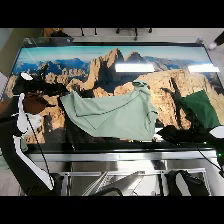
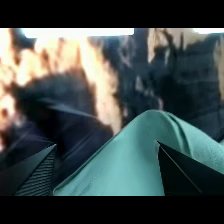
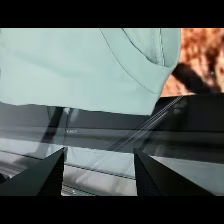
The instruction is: Fold the shirts.
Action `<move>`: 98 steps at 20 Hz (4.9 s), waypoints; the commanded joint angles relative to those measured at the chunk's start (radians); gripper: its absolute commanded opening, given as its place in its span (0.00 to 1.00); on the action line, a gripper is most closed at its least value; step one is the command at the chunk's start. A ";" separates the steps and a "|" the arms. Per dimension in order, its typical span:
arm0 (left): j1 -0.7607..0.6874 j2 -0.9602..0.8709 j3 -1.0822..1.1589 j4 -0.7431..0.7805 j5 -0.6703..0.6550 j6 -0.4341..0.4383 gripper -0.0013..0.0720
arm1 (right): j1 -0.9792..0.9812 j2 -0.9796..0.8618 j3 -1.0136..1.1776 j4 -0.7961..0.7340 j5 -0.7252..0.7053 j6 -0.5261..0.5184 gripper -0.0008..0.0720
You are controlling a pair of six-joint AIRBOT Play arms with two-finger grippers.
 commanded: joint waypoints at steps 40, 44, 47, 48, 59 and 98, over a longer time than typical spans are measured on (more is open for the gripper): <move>0.002 0.033 -0.003 0.013 -0.465 -0.085 0.03 | 0.213 -0.573 -0.134 0.476 -0.414 -0.564 0.31; 0.003 0.161 -0.133 0.013 -0.443 -0.084 0.03 | 0.243 -0.525 -0.050 0.618 -0.275 -0.620 0.04; 0.039 0.369 -0.298 -0.100 -0.412 -0.047 0.03 | 0.184 -0.367 0.129 0.705 -0.106 -0.566 0.04; 0.060 0.449 -0.343 -0.208 -0.406 -0.024 0.03 | 0.150 -0.314 0.216 0.713 -0.079 -0.550 0.04; 0.536 1.540 -0.303 -0.671 0.088 0.070 0.03 | -0.233 -0.195 1.247 0.715 -0.130 -0.493 0.04; 0.343 1.302 -0.325 -0.179 -0.117 -0.181 0.04 | -0.132 -0.318 1.095 0.641 -0.147 -0.561 0.04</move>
